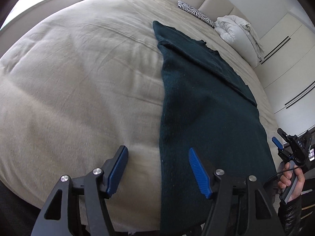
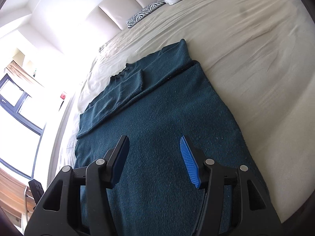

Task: Fold small clothes
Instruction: 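Grasp the sweater hem with the left gripper and lift it toward the collar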

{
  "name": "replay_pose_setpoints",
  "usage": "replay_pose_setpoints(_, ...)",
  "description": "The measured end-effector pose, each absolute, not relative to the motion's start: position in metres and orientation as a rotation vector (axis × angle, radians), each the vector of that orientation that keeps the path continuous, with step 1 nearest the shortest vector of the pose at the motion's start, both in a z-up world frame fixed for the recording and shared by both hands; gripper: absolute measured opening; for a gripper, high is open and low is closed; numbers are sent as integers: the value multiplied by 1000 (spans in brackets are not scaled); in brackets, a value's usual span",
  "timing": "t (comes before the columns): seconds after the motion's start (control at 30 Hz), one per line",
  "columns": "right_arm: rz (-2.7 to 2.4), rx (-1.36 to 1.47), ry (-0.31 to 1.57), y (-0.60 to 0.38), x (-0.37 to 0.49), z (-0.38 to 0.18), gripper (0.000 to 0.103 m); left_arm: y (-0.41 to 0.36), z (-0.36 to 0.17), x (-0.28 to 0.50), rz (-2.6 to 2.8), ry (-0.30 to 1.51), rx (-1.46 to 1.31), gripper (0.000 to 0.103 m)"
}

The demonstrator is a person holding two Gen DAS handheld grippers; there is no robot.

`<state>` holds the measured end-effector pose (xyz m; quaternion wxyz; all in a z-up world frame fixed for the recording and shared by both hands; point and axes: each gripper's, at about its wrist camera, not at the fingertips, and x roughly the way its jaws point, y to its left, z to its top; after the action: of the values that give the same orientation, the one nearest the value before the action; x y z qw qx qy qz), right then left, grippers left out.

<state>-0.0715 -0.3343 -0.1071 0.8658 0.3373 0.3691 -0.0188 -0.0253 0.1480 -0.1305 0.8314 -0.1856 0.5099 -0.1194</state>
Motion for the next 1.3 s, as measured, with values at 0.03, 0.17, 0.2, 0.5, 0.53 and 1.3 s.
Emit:
replay_pose_setpoints(0.03, -35, 712, 772, -336, -75, -106, 53, 148, -131, -31, -261, 1090, -398, 67)
replay_pose_setpoints(0.17, -33, 718, 788, -340, -89, -107, 53, 150, -135, -45, -290, 1127, -438, 67)
replay_pose_setpoints(0.2, -33, 718, 794, -341, -92, -107, 53, 150, -136, -48, -303, 1137, -450, 67)
replay_pose_setpoints(0.5, -54, 741, 803, -357, -122, -109, 53, 135, -143, -55, -415, 1219, -501, 63)
replay_pose_setpoints(0.53, -56, 745, 805, -358, -124, -110, 53, 135, -145, -54, -418, 1225, -516, 60)
replay_pose_setpoints(1.3, -106, 774, 1118, -408, -190, -132, 53, 138, -152, -45, -432, 1289, -572, 10)
